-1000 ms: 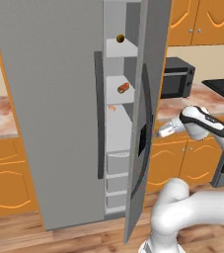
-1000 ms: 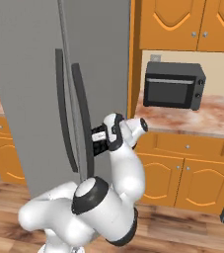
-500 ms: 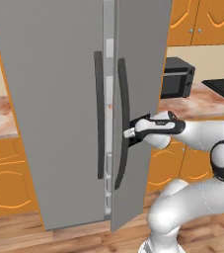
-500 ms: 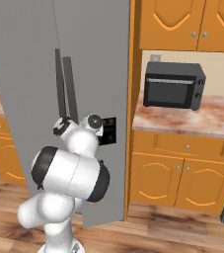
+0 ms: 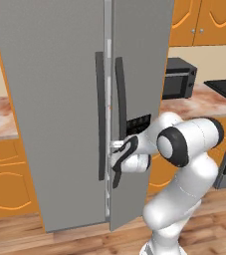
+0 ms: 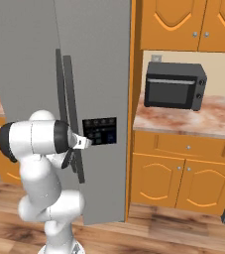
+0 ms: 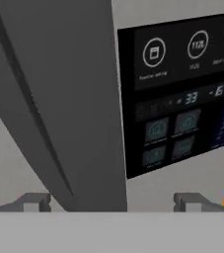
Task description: Store the hot dog in the freezer for long-term storage. Close the freezer door after placing the cooked food.
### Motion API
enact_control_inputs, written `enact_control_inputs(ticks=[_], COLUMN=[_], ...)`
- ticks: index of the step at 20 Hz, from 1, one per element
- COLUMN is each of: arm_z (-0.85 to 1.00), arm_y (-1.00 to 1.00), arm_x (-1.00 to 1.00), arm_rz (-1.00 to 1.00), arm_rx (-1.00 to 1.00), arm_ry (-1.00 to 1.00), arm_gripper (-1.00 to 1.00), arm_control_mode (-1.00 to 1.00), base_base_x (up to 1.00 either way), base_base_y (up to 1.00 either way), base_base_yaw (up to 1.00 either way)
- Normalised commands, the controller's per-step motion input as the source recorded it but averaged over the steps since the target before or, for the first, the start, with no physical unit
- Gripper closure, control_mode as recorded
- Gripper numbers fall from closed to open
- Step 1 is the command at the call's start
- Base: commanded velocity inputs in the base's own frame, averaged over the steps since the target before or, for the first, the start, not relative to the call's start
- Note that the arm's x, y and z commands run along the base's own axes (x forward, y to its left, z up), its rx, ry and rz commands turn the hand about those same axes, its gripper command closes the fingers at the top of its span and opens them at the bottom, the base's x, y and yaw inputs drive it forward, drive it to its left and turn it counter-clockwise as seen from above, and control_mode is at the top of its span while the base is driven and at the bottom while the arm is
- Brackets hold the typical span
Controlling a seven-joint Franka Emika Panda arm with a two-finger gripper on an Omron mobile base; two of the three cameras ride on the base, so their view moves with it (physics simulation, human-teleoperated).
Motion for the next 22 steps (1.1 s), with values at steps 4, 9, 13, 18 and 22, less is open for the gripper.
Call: enact_control_inputs(ticks=[4, 9, 13, 18, 22], arm_z=[1.00, 1.00, 1.00, 1.00, 1.00], arm_y=[0.00, 0.00, 0.12, 0.19, 0.13], arm_x=[-0.05, -0.03, 0.06, 0.17, 0.12], arm_rz=[-0.29, -0.26, -0.21, -0.17, -0.15], arm_rx=[-0.02, 0.00, 0.03, 0.02, 0.05], arm_ry=[0.21, 0.23, 0.21, 0.22, 0.16], arm_gripper=[-1.00, -1.00, -1.00, -1.00, -1.00], arm_control_mode=[-1.00, -1.00, -1.00, -1.00, -1.00], base_base_x=[0.00, 0.00, 0.00, 0.00, 0.00], base_base_y=[0.00, 0.00, 0.00, 0.00, 0.00], base_base_yaw=[0.00, 0.00, 0.00, 0.00, 0.00])
